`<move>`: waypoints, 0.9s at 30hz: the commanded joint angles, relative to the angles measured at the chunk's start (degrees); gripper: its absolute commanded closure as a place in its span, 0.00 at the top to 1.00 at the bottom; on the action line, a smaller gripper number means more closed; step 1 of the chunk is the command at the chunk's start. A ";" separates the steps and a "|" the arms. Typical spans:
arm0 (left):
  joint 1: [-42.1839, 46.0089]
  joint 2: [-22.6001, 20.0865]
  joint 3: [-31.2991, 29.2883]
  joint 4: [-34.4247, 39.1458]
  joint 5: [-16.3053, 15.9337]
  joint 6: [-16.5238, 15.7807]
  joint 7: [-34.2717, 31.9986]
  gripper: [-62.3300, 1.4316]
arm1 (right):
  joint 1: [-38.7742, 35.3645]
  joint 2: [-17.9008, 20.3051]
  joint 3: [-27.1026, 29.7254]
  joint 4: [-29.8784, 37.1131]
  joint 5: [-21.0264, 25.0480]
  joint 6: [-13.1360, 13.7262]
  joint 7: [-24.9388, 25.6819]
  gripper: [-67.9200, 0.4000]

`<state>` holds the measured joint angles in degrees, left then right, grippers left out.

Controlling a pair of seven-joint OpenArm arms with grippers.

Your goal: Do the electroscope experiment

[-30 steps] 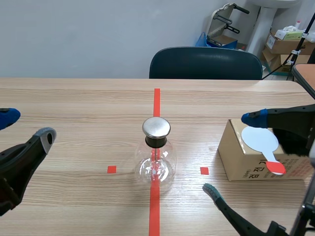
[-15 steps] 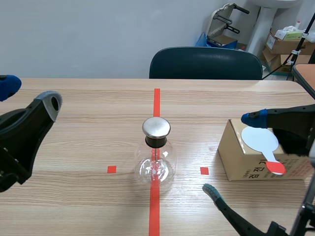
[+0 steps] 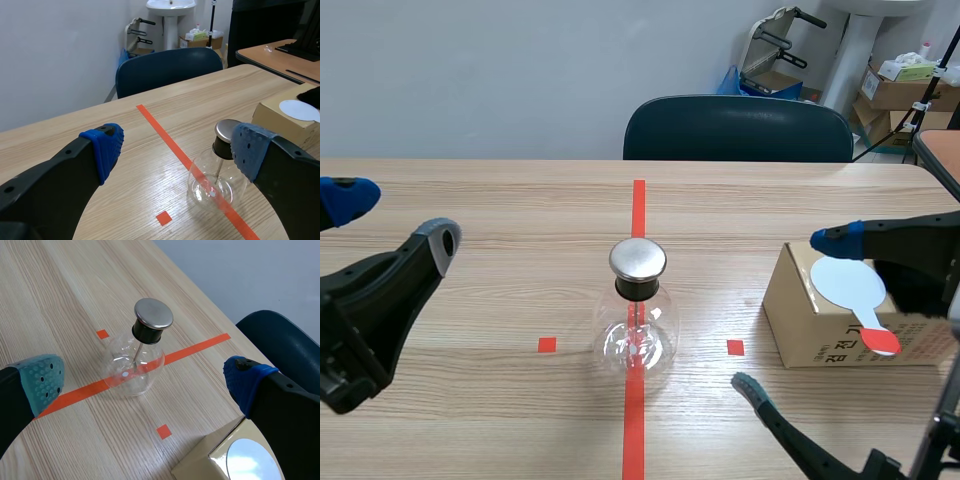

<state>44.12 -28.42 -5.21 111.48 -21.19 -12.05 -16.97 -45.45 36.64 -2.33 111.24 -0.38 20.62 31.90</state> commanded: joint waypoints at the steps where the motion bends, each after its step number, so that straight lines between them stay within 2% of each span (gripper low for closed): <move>1: 0.00 0.11 0.00 0.22 -0.35 -0.11 -0.94 0.75 | 0.22 -0.02 0.44 1.20 1.11 0.00 0.81 1.00; 15: -0.02 0.11 0.00 0.22 -0.35 -0.11 -0.90 0.75 | 0.22 -0.02 0.44 1.20 2.36 0.00 -0.04 1.00; 27: -0.02 0.11 0.00 0.22 -0.35 -0.11 1.62 0.75 | 0.22 -0.02 0.44 1.20 2.36 0.00 -0.68 1.00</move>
<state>44.12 -28.42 -5.21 111.48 -21.21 -12.05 -14.74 -45.45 36.64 -2.33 111.24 1.15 20.62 30.76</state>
